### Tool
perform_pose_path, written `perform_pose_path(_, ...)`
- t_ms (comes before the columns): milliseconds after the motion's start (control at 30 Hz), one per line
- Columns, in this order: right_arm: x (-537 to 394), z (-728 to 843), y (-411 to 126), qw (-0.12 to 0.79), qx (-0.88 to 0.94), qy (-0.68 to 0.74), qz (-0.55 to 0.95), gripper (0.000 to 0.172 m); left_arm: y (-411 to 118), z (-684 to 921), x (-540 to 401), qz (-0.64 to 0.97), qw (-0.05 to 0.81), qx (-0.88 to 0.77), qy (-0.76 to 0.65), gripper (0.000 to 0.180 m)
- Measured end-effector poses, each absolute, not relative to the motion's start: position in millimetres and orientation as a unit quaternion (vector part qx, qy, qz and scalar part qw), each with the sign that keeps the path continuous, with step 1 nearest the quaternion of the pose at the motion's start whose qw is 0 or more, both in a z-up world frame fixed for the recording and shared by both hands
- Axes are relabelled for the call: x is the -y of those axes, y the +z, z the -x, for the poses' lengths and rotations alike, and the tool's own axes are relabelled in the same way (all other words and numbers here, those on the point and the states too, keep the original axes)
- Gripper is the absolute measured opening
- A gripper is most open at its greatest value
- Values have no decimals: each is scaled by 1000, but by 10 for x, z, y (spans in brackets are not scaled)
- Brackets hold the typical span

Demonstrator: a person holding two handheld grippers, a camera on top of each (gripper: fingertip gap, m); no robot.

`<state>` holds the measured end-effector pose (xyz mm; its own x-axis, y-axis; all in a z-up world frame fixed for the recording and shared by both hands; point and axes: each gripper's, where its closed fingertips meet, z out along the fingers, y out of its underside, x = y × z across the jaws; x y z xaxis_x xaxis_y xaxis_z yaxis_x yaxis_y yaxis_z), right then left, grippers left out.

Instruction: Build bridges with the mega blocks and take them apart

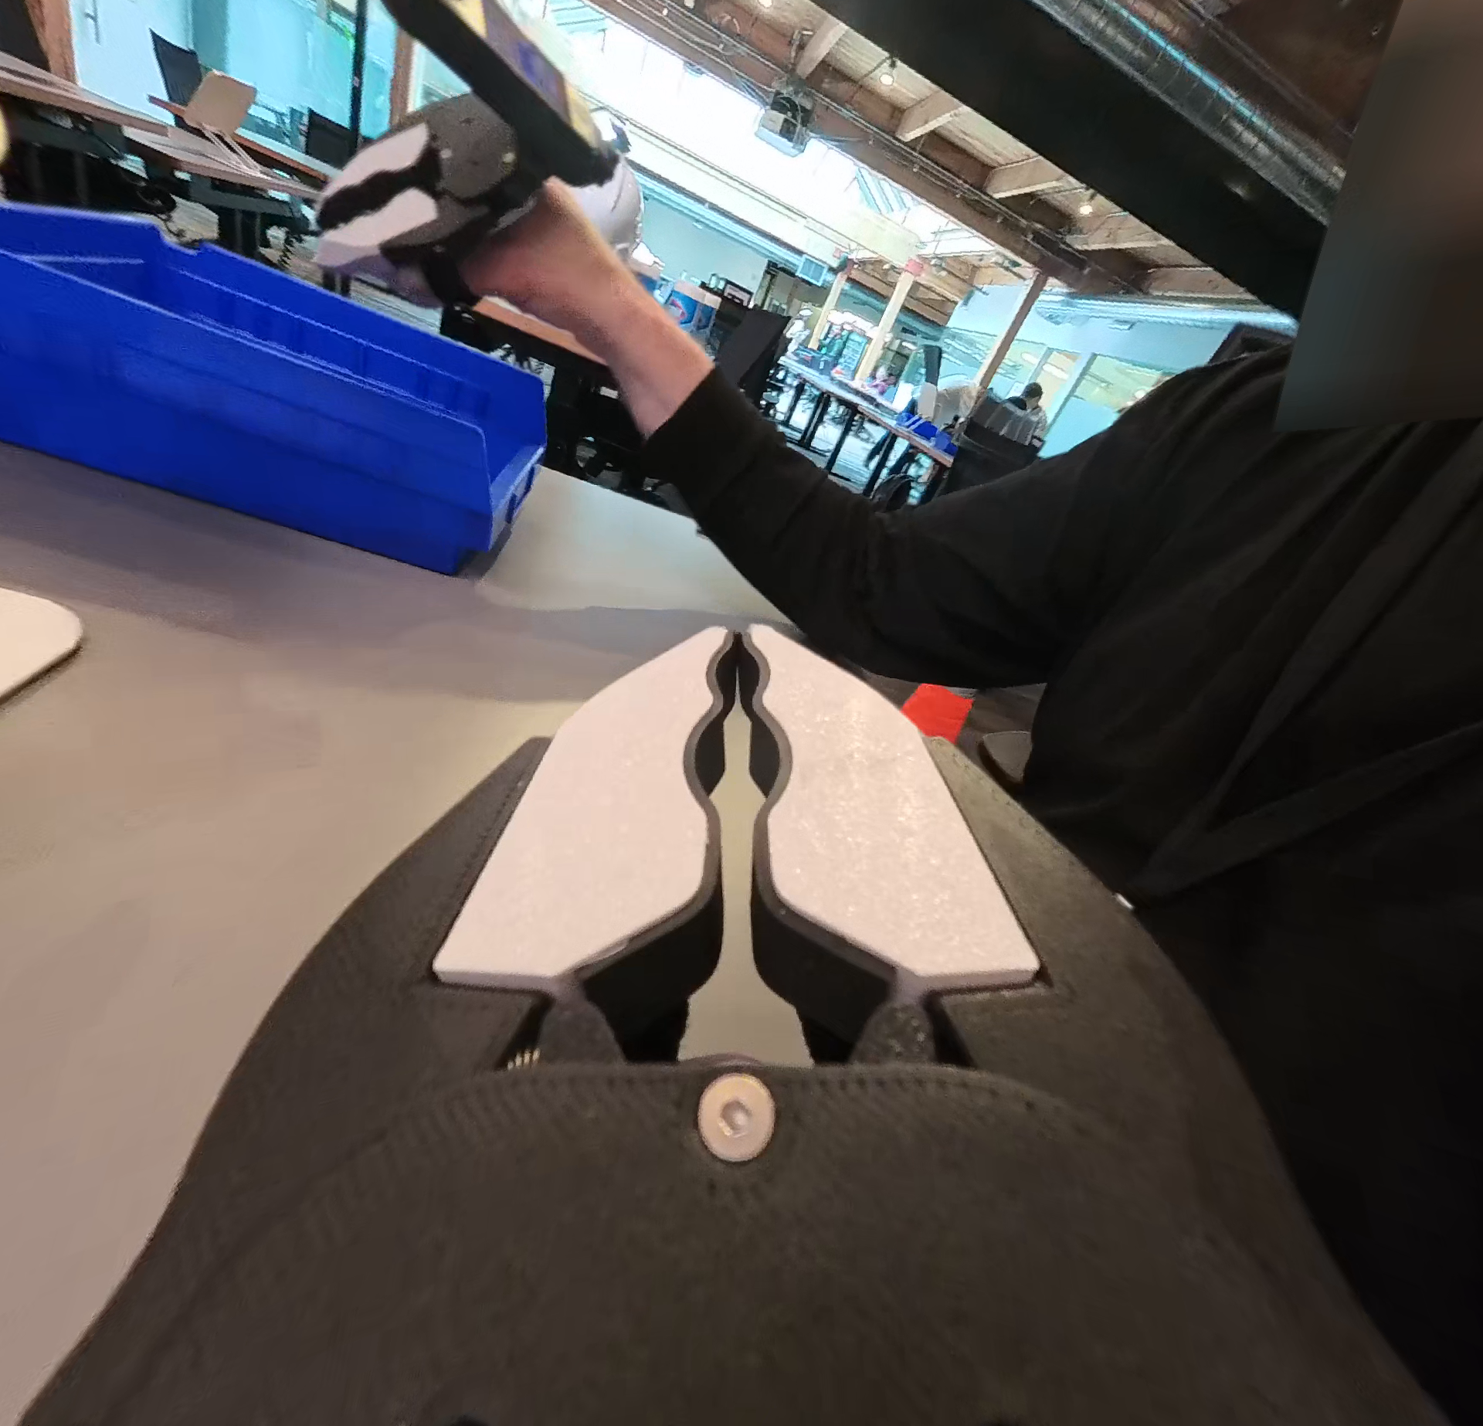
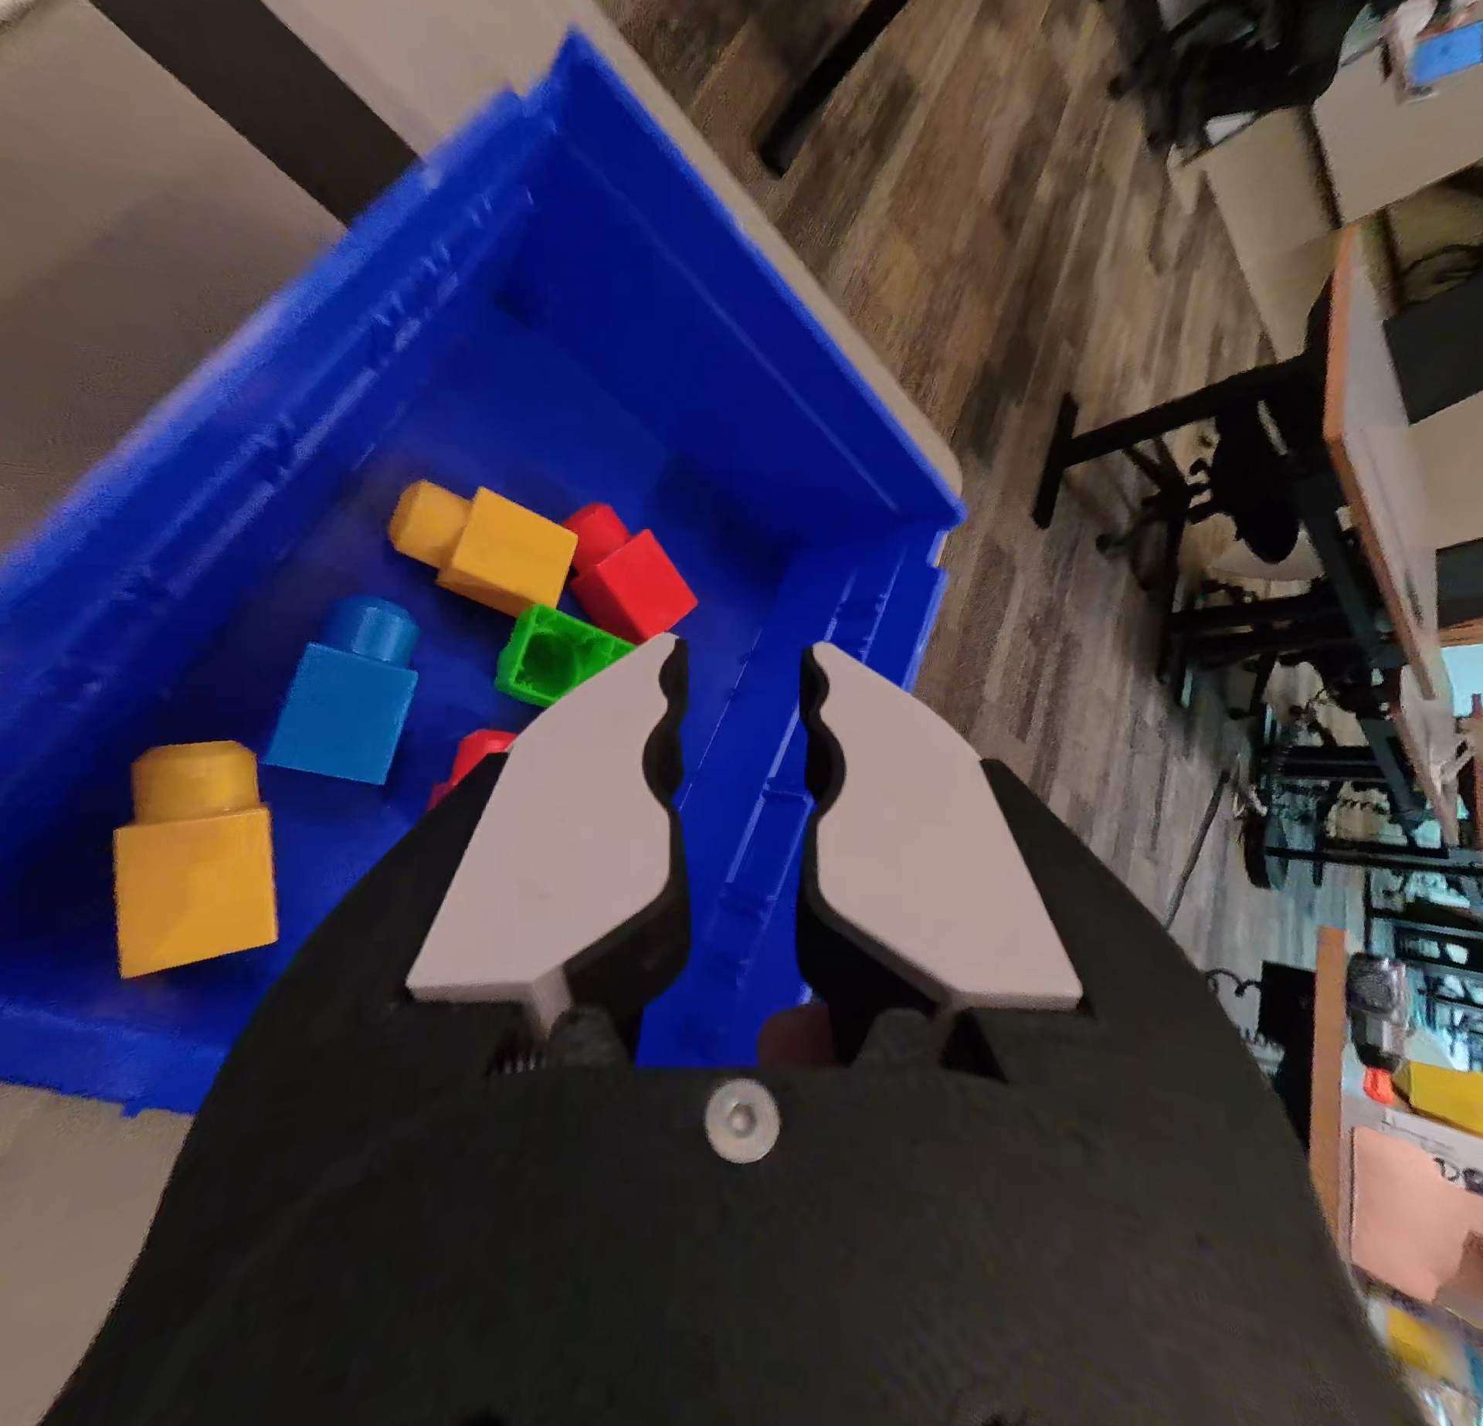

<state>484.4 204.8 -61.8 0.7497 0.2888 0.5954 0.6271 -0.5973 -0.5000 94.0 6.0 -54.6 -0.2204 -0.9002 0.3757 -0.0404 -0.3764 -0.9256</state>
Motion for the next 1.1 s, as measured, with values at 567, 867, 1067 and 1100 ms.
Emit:
perform_pose_path(567,-1729,-3995,226,481,336,-207,783,12,-806,1370,-1559,753,319,-574,-54,41)
perform_pose_path(867,-1727,-3751,165,476,366,-202,774,12,-1508,1509,-1827,770,145,-620,-37,45)
perform_pose_path(1067,-1711,-3633,162,478,383,-201,764,10,-1553,1446,-1841,765,152,-624,-49,34)
perform_pose_path(1100,-1698,-3603,181,482,386,-199,761,10,-1487,1456,-1858,768,170,-615,-52,34)
